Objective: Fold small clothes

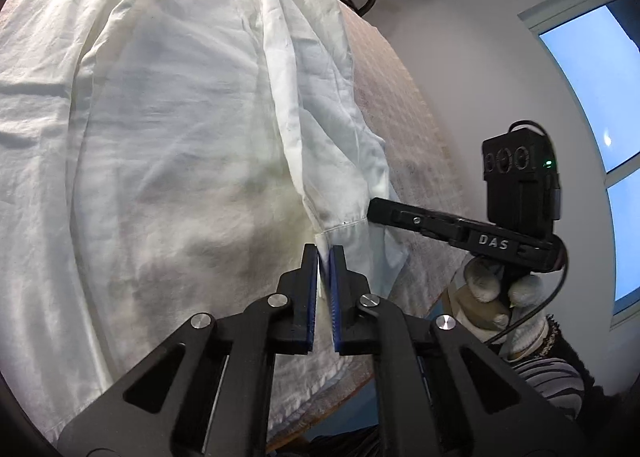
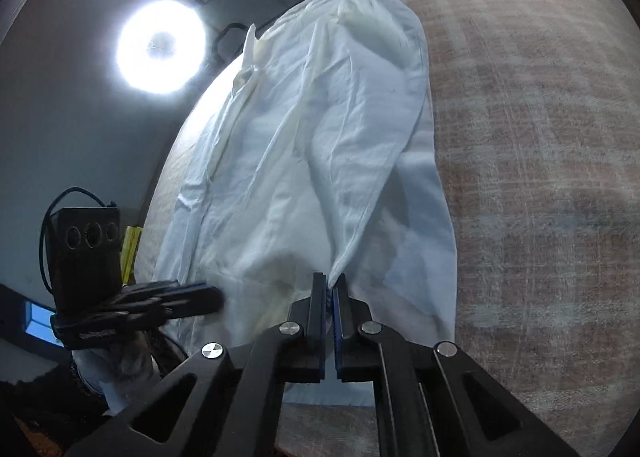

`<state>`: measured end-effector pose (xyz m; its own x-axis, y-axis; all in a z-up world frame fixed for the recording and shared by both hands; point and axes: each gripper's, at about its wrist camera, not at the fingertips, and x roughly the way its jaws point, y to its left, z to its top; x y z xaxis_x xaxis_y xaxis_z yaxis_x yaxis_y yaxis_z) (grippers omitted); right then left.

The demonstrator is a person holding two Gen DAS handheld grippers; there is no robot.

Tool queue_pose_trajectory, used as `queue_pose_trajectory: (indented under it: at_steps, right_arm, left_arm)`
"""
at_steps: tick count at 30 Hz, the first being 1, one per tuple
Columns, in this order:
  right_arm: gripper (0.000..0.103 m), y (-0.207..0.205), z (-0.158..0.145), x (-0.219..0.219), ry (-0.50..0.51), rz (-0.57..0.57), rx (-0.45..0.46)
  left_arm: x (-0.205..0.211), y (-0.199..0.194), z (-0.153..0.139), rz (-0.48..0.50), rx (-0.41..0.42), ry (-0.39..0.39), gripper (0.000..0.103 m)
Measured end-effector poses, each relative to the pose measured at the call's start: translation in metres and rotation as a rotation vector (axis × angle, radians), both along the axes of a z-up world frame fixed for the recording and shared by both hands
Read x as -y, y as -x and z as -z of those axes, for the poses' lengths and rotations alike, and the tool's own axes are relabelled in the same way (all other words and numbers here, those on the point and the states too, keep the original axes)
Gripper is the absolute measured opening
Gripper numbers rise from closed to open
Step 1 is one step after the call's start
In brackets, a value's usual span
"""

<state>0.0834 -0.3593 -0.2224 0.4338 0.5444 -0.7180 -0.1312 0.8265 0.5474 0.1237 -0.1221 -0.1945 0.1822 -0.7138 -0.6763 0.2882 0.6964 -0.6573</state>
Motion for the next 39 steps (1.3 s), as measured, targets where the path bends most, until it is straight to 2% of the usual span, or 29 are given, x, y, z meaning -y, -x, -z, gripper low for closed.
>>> queue_pose_trajectory:
  at_steps: [5, 9, 11, 14, 16, 19, 21, 22, 25, 27, 28, 29, 31, 36, 38, 39]
  right_arm:
    - [0.000, 0.010, -0.030, 0.006, 0.030, 0.007, 0.040]
    - [0.000, 0.021, -0.052, 0.024, 0.044, 0.023, 0.052]
    - [0.000, 0.019, -0.047, 0.029, 0.084, 0.036, 0.035]
    - [0.000, 0.011, -0.024, 0.032, 0.107, 0.068, -0.018]
    - [0.000, 0.007, -0.013, 0.028, 0.132, 0.066, -0.030]
    - [0.008, 0.007, -0.012, 0.028, 0.121, 0.059, -0.020]
    - [0.033, 0.010, -0.018, 0.034, 0.110, 0.071, -0.002]
    - [0.039, 0.013, -0.021, 0.037, 0.104, 0.084, 0.014]
    - [0.039, 0.027, -0.033, 0.051, 0.051, 0.118, 0.074]
    - [0.039, 0.035, -0.039, 0.060, 0.039, 0.153, 0.111]
    - [0.040, 0.042, -0.044, 0.065, 0.049, 0.178, 0.133]
    - [0.040, 0.047, -0.048, 0.066, 0.058, 0.194, 0.149]
    - [0.041, 0.056, -0.055, 0.073, 0.074, 0.229, 0.176]
    - [0.041, 0.076, -0.065, 0.092, 0.098, 0.285, 0.202]
    - [0.041, 0.085, -0.066, 0.102, 0.100, 0.307, 0.205]
    - [0.041, 0.086, -0.066, 0.105, 0.095, 0.317, 0.205]
  left_arm:
    - [0.005, 0.011, -0.011, 0.002, 0.028, 0.019, 0.002]
    - [0.023, 0.016, -0.007, 0.023, 0.040, -0.014, 0.002]
    - [0.031, 0.018, -0.001, 0.031, 0.045, -0.048, 0.002]
    - [0.040, 0.022, 0.003, 0.032, 0.084, -0.121, 0.002]
    - [0.040, 0.024, 0.001, 0.025, 0.099, -0.138, 0.002]
    - [0.035, 0.029, -0.008, 0.005, 0.141, -0.165, 0.002]
    - [0.030, 0.034, -0.015, -0.015, 0.161, -0.177, 0.002]
    - [0.027, 0.038, -0.020, -0.025, 0.177, -0.174, 0.002]
    - [0.024, 0.050, -0.035, -0.029, 0.246, -0.148, 0.002]
    - [0.034, 0.056, -0.041, 0.008, 0.281, -0.154, 0.002]
    - [0.042, 0.057, -0.044, 0.037, 0.295, -0.151, 0.006]
    - [0.051, 0.059, -0.045, 0.075, 0.307, -0.154, 0.019]
    - [0.068, 0.061, -0.043, 0.122, 0.331, -0.171, 0.037]
    - [0.108, 0.064, -0.037, 0.205, 0.317, -0.186, 0.045]
    - [0.127, 0.066, -0.034, 0.250, 0.303, -0.203, 0.057]
    - [0.134, 0.068, -0.033, 0.259, 0.297, -0.218, 0.057]
